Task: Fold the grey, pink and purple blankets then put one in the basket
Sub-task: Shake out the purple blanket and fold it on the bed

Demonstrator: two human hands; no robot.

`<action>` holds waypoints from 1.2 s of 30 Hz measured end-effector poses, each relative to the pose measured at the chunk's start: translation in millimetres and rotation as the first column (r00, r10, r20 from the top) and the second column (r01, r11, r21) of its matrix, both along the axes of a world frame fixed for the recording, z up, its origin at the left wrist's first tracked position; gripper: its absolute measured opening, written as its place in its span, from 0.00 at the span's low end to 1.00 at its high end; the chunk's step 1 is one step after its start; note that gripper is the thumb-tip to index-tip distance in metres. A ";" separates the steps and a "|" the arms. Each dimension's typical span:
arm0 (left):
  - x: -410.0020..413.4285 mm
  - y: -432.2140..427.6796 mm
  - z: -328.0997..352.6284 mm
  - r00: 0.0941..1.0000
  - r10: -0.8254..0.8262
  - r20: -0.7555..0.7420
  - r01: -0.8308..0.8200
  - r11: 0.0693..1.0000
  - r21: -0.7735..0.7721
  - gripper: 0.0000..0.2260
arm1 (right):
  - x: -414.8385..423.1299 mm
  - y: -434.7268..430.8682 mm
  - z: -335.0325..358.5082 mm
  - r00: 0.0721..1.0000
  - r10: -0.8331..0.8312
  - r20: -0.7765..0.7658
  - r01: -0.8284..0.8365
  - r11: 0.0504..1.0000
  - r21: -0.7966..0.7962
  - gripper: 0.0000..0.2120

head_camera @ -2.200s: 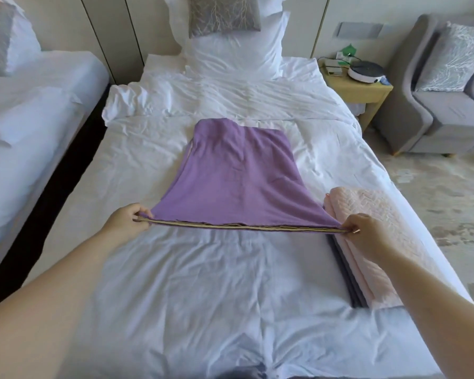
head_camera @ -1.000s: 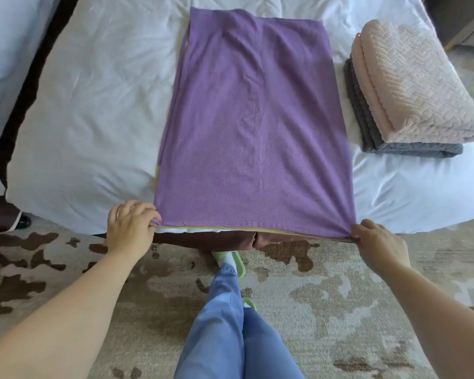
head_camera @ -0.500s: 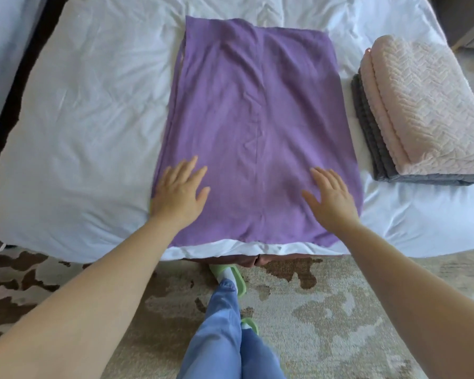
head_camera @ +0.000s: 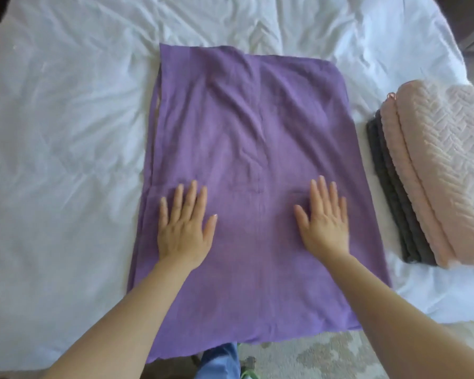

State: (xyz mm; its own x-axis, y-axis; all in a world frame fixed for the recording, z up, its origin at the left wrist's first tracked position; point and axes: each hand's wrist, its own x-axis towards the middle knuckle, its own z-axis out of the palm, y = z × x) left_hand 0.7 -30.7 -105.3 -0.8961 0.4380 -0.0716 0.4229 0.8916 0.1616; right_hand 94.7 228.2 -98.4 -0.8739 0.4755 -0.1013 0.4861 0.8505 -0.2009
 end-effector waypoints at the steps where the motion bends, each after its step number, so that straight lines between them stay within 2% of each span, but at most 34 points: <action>1: -14.4 17.0 0.0 0.998 -0.056 0.004 0.056 0.998 0.019 0.28 | -23.7 -8.4 -1.9 0.997 0.074 -0.004 -0.074 0.997 -0.029 0.31; 3: -40.6 37.4 -6.6 0.991 -0.134 0.029 0.135 0.991 -0.024 0.28 | -58.0 -17.2 -12.9 0.984 0.176 0.039 -0.173 0.983 -0.065 0.31; 4: -52.6 38.0 -12.0 0.990 -0.131 0.050 0.134 0.989 -0.065 0.28 | -66.3 -13.3 -19.9 0.980 0.178 0.086 -0.172 0.983 -0.069 0.31; 8: -85.5 1.3 -29.0 1.000 0.021 0.015 -0.018 0.981 -0.192 0.29 | -58.1 39.6 -34.4 0.971 -0.067 0.230 0.063 0.998 0.024 0.34; 11: -104.0 -0.8 -23.0 0.998 0.059 -0.009 -0.060 0.985 -0.162 0.29 | -70.8 65.5 -24.0 0.967 -0.204 0.153 0.197 0.979 0.061 0.34; 13: -118.5 25.6 -15.8 0.999 0.031 -0.039 -0.033 0.997 -0.069 0.29 | -99.6 62.6 -15.5 0.990 -0.137 0.038 0.136 0.990 0.023 0.33; 15: -134.0 61.0 -11.2 0.996 -0.059 -0.065 0.058 0.998 -0.017 0.29 | -129.9 51.7 -11.8 0.999 0.031 -0.014 -0.032 0.999 -0.029 0.32; 18: -155.8 91.9 -16.6 0.986 -0.164 -0.009 0.163 0.983 -0.082 0.29 | -158.2 51.1 -21.3 0.977 0.204 0.061 -0.199 0.977 -0.081 0.31; 20: -173.2 84.8 -26.0 0.993 -0.110 0.047 0.116 0.981 -0.156 0.30 | -162.2 72.7 -29.8 0.974 0.158 0.160 -0.150 0.987 -0.060 0.31; 23: -200.5 64.1 -29.2 1.000 0.019 0.011 -0.017 0.982 -0.190 0.32 | -163.9 116.0 -29.2 0.979 0.007 0.203 -0.010 1.000 0.016 0.30; 25: -225.2 61.9 -23.1 0.992 0.122 -0.011 -0.123 0.983 -0.137 0.32 | -180.0 140.1 -20.1 0.986 -0.048 0.158 0.043 0.998 0.037 0.28; 27: -258.8 71.3 -14.9 0.970 0.245 -0.006 -0.245 0.969 -0.016 0.32 | -209.4 158.3 -8.9 0.997 -0.040 0.067 0.039 0.999 0.024 0.27; 30: -322.2 98.2 -1.6 0.888 0.442 0.131 -0.456 0.882 0.120 0.39 | -265.0 182.0 6.1 0.999 0.019 -0.038 -0.021 0.998 -0.052 0.28; 32: -361.1 116.1 9.6 0.743 0.583 0.328 -0.655 0.734 0.178 0.42 | -301.4 195.1 14.3 1.000 0.020 -0.016 -0.023 0.988 -0.153 0.31; 34: -388.3 126.1 19.0 0.582 0.603 0.546 -0.804 0.526 0.277 0.33 | -331.5 200.7 19.7 0.997 0.073 0.040 -0.062 0.975 -0.215 0.33; 35: -396.2 127.6 25.0 0.536 0.552 0.639 -0.835 0.456 0.307 0.26 | -343.1 199.8 21.6 0.991 0.121 0.056 -0.105 0.966 -0.236 0.33; 36: -400.6 127.4 31.1 0.516 0.478 0.711 -0.838 0.453 0.305 0.19 | -353.0 196.6 22.7 0.982 0.173 0.074 -0.148 0.955 -0.258 0.34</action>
